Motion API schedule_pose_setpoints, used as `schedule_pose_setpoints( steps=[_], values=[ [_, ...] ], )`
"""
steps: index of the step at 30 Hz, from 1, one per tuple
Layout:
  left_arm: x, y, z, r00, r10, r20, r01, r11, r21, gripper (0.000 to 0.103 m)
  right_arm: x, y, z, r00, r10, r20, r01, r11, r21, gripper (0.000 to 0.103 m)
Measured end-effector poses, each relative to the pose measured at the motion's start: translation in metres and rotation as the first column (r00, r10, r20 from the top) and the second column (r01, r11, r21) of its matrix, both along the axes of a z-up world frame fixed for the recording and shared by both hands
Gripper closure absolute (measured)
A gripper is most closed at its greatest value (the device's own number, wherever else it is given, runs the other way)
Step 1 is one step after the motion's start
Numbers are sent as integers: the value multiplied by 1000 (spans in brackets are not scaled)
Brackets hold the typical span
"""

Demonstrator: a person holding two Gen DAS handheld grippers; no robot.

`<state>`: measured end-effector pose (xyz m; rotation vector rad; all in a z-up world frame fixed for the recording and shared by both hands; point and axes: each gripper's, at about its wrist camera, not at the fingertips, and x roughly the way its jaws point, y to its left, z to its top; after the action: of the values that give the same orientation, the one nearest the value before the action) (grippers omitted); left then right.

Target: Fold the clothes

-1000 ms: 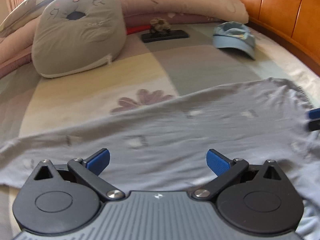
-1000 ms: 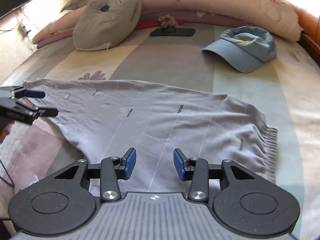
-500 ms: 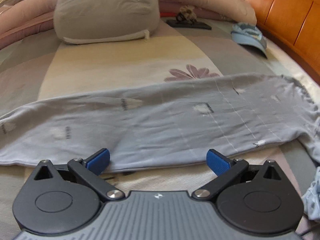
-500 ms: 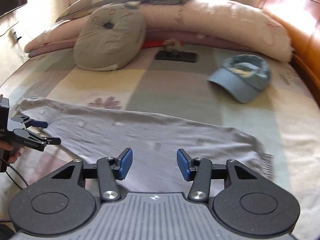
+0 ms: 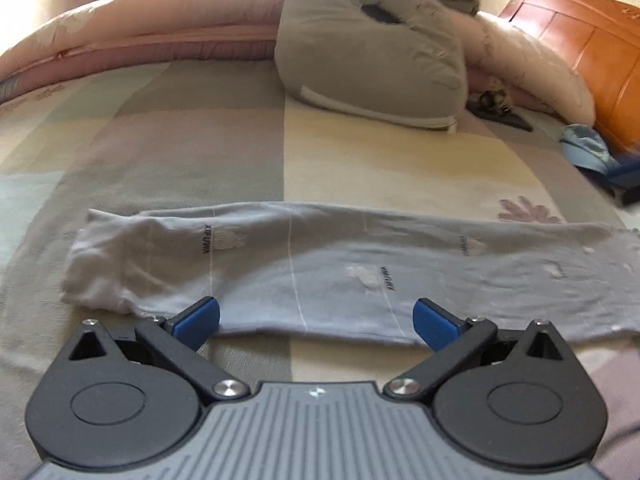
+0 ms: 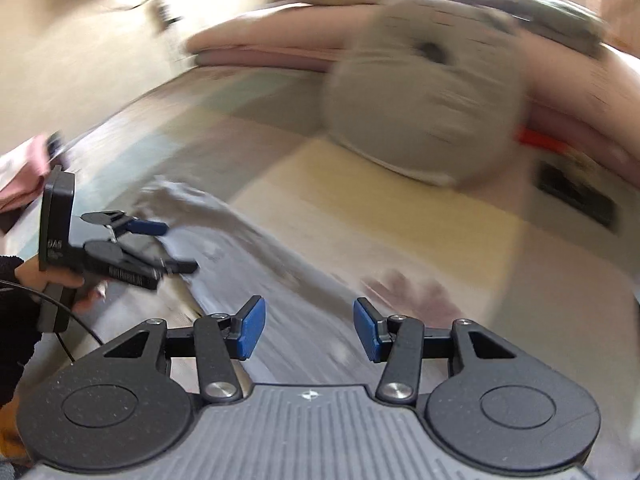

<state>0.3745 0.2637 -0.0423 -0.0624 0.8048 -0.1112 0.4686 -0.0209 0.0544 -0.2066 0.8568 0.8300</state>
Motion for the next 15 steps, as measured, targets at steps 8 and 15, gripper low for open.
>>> schedule_pose_setpoints(
  steps=[8,15],
  values=[
    [-26,26,24,998,-37,59,36,999,20,1,70,132,-23,951,307,-26,-306,952,17,48],
    [-53,38,16,998,-57,17,55,994,98,1,98,226,-55,884,466,-44,-467,884,3,50]
  ],
)
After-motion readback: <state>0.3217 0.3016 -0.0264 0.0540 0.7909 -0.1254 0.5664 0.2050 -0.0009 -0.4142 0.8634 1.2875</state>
